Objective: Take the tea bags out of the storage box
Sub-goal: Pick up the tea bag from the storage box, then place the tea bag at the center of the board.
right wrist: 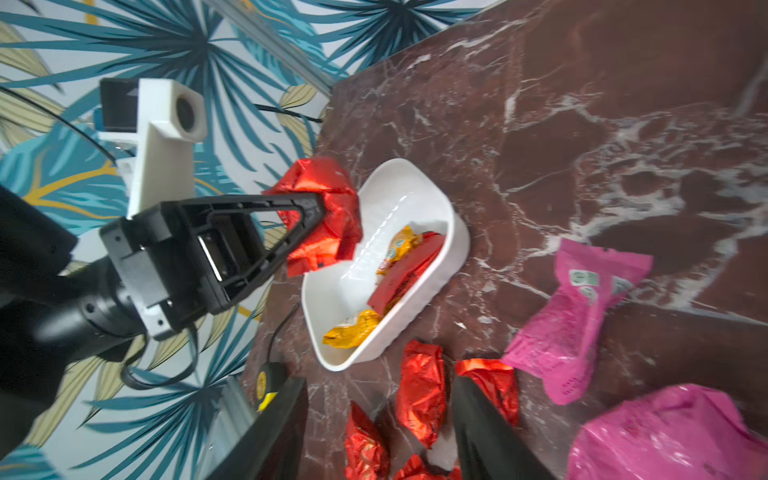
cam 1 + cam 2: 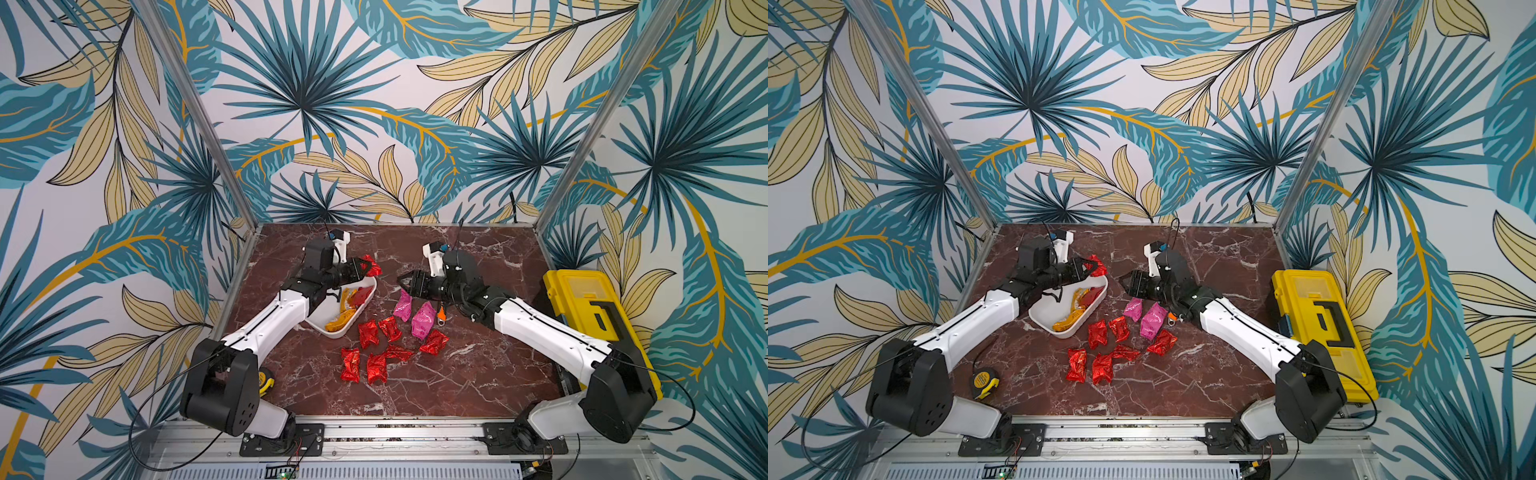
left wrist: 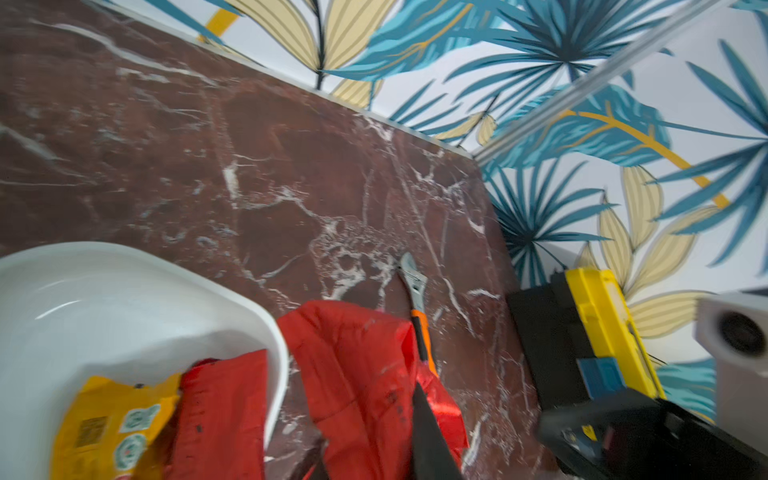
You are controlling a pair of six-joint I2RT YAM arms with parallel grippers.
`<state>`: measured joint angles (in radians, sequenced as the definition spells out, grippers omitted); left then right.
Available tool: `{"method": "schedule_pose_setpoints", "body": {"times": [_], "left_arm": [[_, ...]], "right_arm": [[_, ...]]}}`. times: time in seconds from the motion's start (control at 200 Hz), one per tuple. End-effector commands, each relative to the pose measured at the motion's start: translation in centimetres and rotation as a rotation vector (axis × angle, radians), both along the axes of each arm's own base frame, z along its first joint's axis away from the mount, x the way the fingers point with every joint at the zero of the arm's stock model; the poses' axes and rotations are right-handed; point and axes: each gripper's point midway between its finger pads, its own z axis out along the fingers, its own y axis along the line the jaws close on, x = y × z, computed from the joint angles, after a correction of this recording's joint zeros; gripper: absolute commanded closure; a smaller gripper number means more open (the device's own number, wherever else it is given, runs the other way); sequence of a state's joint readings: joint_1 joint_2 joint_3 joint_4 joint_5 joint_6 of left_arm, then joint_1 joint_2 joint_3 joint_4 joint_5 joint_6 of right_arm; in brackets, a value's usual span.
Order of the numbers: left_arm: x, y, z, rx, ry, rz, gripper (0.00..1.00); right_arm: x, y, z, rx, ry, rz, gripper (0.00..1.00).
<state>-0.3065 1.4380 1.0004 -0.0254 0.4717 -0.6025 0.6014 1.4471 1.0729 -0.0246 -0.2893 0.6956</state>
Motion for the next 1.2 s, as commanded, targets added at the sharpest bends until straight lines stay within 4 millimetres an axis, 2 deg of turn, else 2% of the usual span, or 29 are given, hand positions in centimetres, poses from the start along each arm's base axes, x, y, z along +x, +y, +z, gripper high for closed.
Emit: {"method": "schedule_pose_setpoints", "body": {"times": [0.0, 0.17, 0.365, 0.606, 0.726, 0.846, 1.006, 1.107, 1.192], "left_arm": [[-2.6, -1.7, 1.0, -0.043, -0.057, -0.132, 0.82], [-4.4, -2.6, 1.6, -0.099, -0.081, -0.200, 0.83], [-5.6, -3.3, 1.9, -0.127, -0.092, -0.249, 0.83], [-6.7, -3.7, 2.2, -0.137, -0.107, -0.294, 0.83], [-7.1, -3.7, 2.2, -0.135, -0.116, -0.304, 0.81], [-7.1, -3.6, 2.3, -0.135, -0.120, -0.302, 0.71], [-6.6, -3.0, 2.4, -0.115, -0.134, -0.249, 0.36], [-6.1, -1.8, 2.4, -0.089, -0.147, -0.172, 0.23], [-5.6, -0.2, 2.6, -0.073, -0.162, -0.078, 0.18]], "right_arm": [[-1.2, 2.1, 0.4, 0.086, 0.010, 0.123, 0.39], [-1.4, 2.7, 0.3, 0.101, 0.024, 0.156, 0.40], [-1.4, 2.7, -0.3, 0.094, 0.040, 0.156, 0.46], [-1.2, 3.3, -0.6, 0.115, 0.051, 0.170, 0.60], [-1.2, 3.6, -0.4, 0.133, 0.054, 0.177, 0.73], [-1.2, 3.6, -0.3, 0.150, 0.056, 0.176, 0.87], [-1.3, 2.7, -0.6, 0.149, 0.064, 0.130, 0.96], [-1.3, 0.6, -1.7, 0.121, 0.093, 0.040, 1.00], [-1.7, -2.3, -3.4, 0.074, 0.125, -0.067, 1.00]]}}
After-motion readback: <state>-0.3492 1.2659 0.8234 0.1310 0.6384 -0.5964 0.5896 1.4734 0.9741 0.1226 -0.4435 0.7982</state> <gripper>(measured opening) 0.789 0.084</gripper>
